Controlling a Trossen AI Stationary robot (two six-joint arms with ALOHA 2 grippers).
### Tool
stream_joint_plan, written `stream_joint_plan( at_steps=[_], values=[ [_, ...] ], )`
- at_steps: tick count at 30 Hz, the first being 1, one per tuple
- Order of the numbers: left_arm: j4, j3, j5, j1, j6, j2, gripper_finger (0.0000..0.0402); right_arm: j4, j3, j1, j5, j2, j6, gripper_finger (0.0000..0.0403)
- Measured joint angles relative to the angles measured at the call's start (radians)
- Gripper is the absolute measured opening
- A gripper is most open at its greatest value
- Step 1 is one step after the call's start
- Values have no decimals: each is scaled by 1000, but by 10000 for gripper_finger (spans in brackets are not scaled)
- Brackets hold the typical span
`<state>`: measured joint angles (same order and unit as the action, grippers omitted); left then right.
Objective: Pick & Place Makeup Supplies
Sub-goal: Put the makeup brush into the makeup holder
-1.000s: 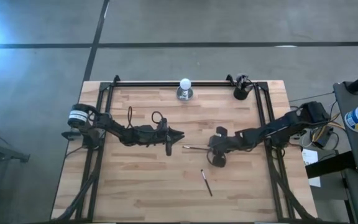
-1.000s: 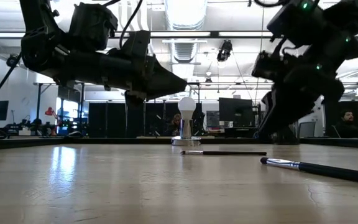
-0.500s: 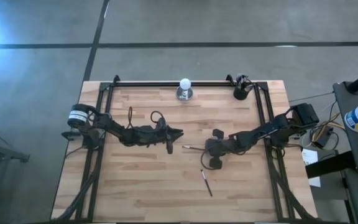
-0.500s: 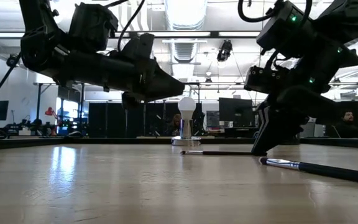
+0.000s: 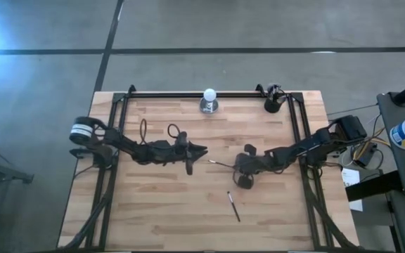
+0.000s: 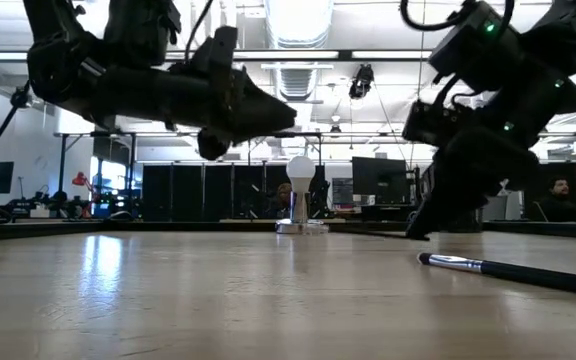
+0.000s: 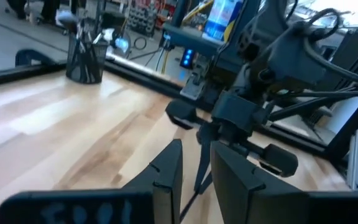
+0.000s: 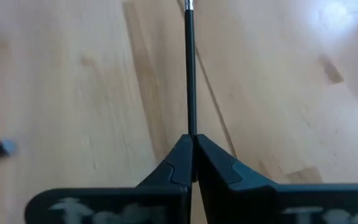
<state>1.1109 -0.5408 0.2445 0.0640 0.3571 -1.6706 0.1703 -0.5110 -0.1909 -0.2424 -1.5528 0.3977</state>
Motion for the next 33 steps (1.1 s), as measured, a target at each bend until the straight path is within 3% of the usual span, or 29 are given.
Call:
stream_joint_plan(
  at_steps=[4, 14, 19, 33],
  values=[
    [62, 36, 0, 2, -16, 40, 76, 126, 58, -3, -25, 34, 23, 9],
    [395, 153, -32, 4, -24, 69, 76, 549, 164, -3, -124, 147, -15, 8],
    [442, 151, -71, 4, -71, 72, 76, 738, 190, -3, -119, 194, -76, 8],
    [379, -44, -145, 4, -156, 70, 76, 807, 52, -7, -35, 170, -236, 8]
  ],
)
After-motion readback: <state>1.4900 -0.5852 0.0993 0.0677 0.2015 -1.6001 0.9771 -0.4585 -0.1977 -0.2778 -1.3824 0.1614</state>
